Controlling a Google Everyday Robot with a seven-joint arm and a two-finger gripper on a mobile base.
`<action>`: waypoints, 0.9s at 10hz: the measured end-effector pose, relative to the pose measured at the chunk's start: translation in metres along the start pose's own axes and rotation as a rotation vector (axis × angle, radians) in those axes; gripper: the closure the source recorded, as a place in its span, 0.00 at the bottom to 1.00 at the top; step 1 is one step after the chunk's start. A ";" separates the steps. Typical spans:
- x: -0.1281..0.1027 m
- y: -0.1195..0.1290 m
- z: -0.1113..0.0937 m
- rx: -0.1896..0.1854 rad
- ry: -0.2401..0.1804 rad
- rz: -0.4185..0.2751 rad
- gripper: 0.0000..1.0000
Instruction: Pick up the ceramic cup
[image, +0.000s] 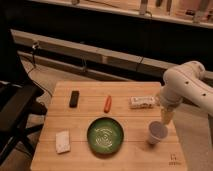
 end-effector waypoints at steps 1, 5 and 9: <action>0.000 0.000 0.000 0.000 0.000 0.000 0.20; 0.000 0.000 0.000 0.000 0.000 0.000 0.20; 0.000 0.000 0.000 0.000 0.000 0.000 0.20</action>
